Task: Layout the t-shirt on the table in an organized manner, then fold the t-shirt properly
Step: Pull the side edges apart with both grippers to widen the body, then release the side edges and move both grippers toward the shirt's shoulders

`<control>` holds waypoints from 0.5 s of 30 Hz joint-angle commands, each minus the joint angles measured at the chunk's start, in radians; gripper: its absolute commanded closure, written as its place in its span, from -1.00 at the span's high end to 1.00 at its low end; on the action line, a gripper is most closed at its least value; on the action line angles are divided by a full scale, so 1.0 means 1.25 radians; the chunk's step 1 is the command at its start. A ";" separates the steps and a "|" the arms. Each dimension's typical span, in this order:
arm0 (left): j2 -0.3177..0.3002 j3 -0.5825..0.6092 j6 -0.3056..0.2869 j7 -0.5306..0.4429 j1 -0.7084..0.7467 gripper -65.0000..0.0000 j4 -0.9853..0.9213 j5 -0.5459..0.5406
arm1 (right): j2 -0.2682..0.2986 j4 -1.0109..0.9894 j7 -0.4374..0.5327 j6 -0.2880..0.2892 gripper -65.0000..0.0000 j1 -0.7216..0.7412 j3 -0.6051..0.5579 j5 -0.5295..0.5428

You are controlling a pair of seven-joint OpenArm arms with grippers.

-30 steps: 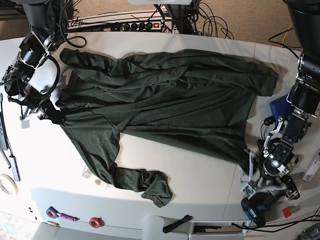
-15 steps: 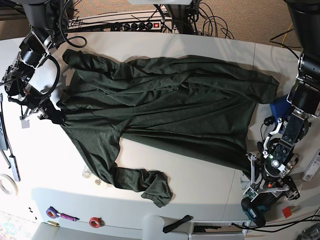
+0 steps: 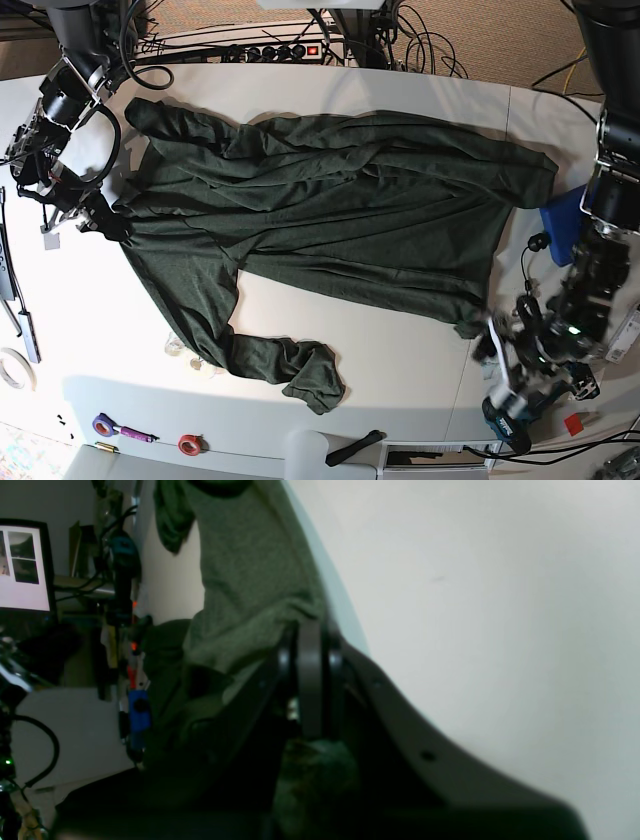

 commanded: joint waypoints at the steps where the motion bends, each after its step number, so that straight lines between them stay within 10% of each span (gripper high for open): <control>1: -0.010 -0.043 0.006 -0.017 -0.028 0.23 0.000 -0.016 | 0.020 0.012 0.009 0.001 -1.00 0.014 0.000 0.019; 4: -0.005 -0.132 0.003 -0.019 -0.028 0.23 -0.030 -0.018 | 0.020 0.012 0.009 0.001 -1.00 0.013 0.000 0.019; 15: 0.007 -0.169 -0.286 0.038 -0.002 0.17 -0.206 -0.058 | 0.020 0.012 0.009 0.001 -1.00 0.014 0.000 0.037</control>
